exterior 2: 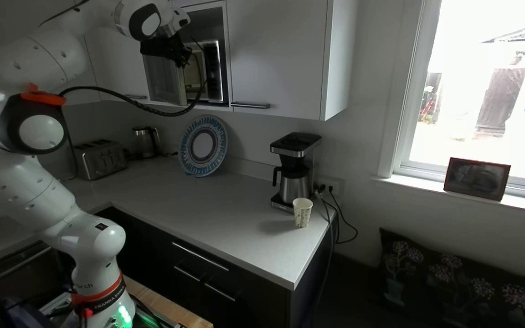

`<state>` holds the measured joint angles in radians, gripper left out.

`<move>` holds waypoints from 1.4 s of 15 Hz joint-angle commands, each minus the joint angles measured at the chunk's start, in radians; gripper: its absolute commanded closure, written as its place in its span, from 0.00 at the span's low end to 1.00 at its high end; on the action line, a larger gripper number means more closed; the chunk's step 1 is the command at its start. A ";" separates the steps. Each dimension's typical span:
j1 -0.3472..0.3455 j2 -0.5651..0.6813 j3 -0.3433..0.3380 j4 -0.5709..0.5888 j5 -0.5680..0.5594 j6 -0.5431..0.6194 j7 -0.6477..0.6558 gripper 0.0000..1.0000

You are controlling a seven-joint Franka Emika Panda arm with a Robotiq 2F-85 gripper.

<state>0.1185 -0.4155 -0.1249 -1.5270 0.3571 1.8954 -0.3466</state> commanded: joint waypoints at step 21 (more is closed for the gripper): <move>0.012 0.034 -0.106 -0.008 0.111 -0.079 -0.290 0.52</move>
<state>0.1185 -0.3878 -0.2185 -1.5282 0.4215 1.8240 -0.5833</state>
